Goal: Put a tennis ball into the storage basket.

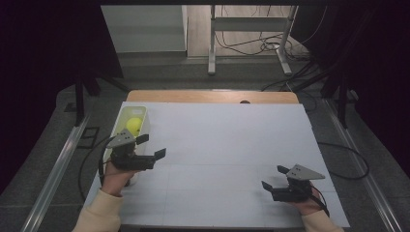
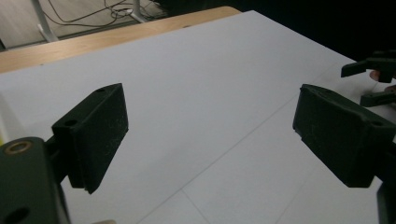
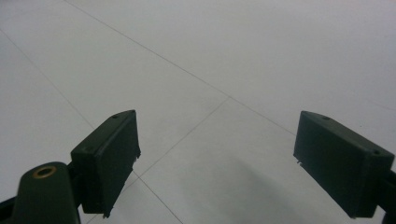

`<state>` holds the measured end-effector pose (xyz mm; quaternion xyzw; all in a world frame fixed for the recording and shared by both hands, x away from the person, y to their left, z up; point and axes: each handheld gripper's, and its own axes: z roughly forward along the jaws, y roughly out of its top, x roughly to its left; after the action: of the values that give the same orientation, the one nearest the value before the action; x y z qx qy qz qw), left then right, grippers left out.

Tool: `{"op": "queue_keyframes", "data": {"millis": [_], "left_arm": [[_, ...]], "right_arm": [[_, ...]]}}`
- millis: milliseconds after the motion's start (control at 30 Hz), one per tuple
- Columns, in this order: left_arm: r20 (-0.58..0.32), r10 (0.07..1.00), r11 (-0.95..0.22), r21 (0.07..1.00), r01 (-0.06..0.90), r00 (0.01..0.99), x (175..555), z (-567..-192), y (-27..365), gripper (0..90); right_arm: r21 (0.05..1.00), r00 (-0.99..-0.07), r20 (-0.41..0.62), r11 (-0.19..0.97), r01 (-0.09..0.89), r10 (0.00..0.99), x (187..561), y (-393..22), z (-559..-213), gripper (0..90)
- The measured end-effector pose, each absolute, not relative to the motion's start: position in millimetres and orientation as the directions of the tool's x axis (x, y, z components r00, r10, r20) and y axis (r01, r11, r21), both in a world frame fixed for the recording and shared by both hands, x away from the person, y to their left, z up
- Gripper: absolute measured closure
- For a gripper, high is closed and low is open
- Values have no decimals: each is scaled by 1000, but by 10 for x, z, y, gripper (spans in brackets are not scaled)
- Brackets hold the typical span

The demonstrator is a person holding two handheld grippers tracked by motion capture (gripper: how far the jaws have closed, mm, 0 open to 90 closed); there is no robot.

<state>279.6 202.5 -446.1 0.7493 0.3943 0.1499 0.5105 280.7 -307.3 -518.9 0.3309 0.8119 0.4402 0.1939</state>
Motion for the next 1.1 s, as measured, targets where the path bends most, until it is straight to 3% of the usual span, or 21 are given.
{"op": "queue_keyframes", "data": {"millis": [867, 1100], "left_arm": [[-181, 702, -222, 863, 453, 689, 2423, -4819, 1711, 117], [-148, 712, -258, 854, 452, 686, 2321, -4970, 1696, 124]], "right_arm": [[844, -720, -25, 401, 356, 693, 2788, -3047, -5194, 144], [843, -744, -22, 412, 345, 668, 2764, -3019, -5191, 142]]}}
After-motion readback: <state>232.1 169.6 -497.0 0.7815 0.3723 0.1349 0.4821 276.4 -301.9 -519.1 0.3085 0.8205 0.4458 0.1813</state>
